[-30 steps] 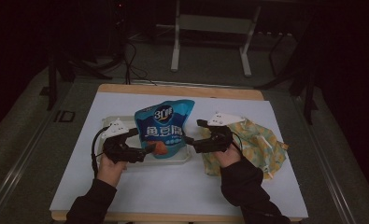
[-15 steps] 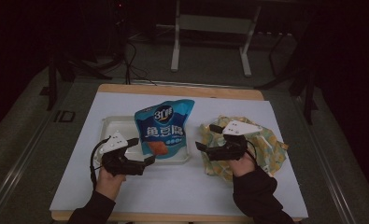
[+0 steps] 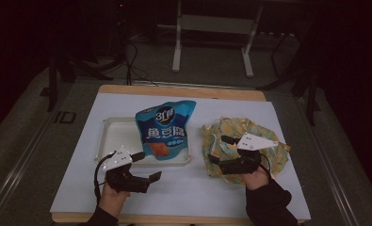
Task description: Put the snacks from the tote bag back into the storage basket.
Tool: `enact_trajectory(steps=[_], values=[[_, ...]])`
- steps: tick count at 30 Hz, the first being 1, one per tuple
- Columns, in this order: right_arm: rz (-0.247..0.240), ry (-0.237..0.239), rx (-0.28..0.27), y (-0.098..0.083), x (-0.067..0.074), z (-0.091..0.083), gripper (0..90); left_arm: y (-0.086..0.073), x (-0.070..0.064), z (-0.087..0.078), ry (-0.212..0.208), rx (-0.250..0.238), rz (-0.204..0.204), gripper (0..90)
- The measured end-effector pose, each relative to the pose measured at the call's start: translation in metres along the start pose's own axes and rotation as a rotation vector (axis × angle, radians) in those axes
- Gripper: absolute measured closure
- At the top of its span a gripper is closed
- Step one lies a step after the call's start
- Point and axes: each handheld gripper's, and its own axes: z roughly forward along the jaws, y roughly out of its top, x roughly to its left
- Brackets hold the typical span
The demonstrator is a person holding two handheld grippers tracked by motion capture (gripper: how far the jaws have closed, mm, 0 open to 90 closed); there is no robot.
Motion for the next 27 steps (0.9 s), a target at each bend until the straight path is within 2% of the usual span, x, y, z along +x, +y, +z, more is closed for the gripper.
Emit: enact_trajectory(steps=[4,5,14,22,27], values=[[-0.004,-0.004,0.006,-0.012,0.002,-0.008,16.2,0.000,-0.010,0.006,-0.019,0.003,0.035,7.8],[-0.005,-0.011,0.004,-0.015,0.002,-0.010,16.2,0.000,-0.012,0.008,-0.035,0.002,0.040,7.8],[-0.003,-0.034,-0.015,-0.033,0.002,-0.029,15.9,0.000,-0.024,0.026,-0.112,0.040,0.062,7.8],[-0.002,-0.059,-0.010,-0.048,0.005,-0.045,15.4,-0.001,-0.030,0.042,-0.155,0.065,0.079,7.8],[0.016,-0.076,-0.011,-0.057,0.004,-0.055,15.1,0.000,-0.032,0.049,-0.175,0.063,0.088,7.8]])
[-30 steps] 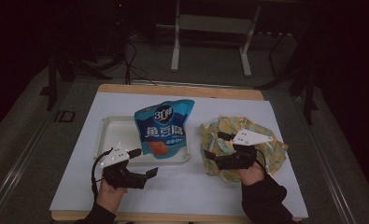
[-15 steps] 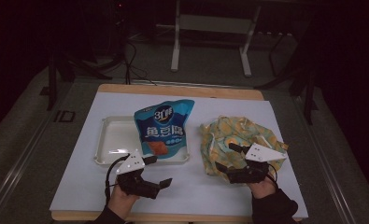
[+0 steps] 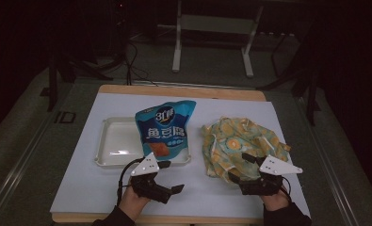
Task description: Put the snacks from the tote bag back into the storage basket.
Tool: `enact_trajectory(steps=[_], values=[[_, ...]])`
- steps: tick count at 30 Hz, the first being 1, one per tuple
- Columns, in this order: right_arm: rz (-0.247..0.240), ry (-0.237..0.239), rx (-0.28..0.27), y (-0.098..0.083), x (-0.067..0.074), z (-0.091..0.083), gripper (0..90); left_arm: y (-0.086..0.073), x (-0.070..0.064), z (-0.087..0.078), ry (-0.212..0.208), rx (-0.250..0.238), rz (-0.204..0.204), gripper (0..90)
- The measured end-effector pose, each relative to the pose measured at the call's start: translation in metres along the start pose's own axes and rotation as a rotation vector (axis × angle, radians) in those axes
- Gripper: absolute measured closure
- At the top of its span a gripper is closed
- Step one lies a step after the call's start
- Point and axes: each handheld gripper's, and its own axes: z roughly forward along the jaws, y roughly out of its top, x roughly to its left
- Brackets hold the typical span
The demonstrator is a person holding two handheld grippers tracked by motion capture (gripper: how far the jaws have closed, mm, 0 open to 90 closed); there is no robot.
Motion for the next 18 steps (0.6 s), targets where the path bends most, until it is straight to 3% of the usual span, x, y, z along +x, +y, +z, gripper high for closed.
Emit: enact_trajectory(steps=[10,18], values=[[0.021,-0.068,-0.009,-0.015,-0.007,-0.018,14.6,0.001,0.001,0.018,-0.027,0.010,0.039,7.8],[0.045,-0.152,-0.020,-0.025,-0.019,-0.024,14.7,-0.004,0.005,0.027,-0.054,0.018,0.035,7.8]])
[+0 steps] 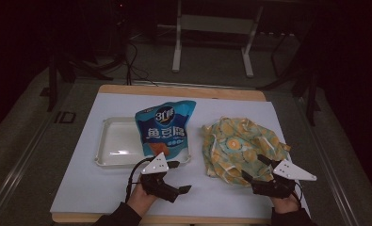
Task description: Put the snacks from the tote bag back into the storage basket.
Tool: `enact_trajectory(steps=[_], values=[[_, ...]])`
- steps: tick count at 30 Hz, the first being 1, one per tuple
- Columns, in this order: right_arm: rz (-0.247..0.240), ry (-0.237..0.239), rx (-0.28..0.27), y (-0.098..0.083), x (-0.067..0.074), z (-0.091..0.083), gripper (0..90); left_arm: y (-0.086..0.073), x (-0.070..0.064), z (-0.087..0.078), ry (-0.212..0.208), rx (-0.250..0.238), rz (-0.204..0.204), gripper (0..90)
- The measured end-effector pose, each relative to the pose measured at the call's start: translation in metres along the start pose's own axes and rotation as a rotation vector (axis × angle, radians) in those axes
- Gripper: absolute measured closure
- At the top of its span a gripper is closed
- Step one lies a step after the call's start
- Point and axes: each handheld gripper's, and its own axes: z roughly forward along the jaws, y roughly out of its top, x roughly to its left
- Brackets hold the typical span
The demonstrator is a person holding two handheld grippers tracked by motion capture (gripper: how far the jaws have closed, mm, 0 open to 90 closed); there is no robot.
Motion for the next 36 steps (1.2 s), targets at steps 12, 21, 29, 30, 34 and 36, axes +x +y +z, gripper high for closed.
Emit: enact_trajectory(steps=[12,21,29,30,34,36], values=[[-0.010,0.002,0.004,-0.0026,0.0021,0.0022,14.7,-0.0062,-0.0030,-0.0004,0.013,0.004,0.014,7.8],[-0.009,0.001,-0.005,-0.0032,0.0027,0.0017,14.7,-0.0077,-0.0035,-0.0014,0.017,0.000,0.020,7.8],[-0.011,-0.009,-0.016,-0.0037,0.0025,0.0007,14.7,-0.0089,-0.0045,-0.0023,0.021,0.000,0.020,7.8],[-0.011,-0.009,-0.016,-0.0036,0.0025,0.0006,14.7,-0.0090,-0.0046,-0.0025,0.021,-0.001,0.019,7.8],[-0.011,-0.013,-0.019,-0.0037,0.0017,0.0000,14.7,-0.0094,-0.0045,-0.0035,0.023,-0.003,0.021,7.8],[-0.010,-0.015,-0.019,-0.0038,0.0018,0.0002,14.7,-0.0097,-0.0046,-0.0039,0.025,-0.003,0.020,7.8]])
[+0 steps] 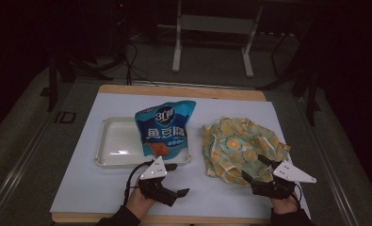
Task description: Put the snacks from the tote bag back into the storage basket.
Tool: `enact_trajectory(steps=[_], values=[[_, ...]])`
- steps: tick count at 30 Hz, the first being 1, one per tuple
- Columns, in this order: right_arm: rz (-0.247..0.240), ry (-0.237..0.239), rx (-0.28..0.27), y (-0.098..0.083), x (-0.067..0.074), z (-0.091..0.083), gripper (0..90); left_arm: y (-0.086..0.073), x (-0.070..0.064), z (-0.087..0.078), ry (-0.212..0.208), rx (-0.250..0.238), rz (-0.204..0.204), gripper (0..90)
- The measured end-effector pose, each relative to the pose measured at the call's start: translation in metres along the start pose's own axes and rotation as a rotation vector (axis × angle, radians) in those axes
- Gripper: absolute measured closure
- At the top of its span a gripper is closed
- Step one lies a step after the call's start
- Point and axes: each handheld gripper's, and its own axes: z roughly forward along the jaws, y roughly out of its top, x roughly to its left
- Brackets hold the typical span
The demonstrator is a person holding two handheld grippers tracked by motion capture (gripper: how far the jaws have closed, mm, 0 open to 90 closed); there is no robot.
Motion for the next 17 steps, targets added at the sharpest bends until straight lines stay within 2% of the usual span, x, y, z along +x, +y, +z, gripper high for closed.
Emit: enact_trajectory(steps=[17], values=[[0.010,0.008,0.003,-0.0014,-0.0016,0.0008,14.7,-0.0005,-0.0013,0.0002,0.003,0.006,0.008,7.8]])
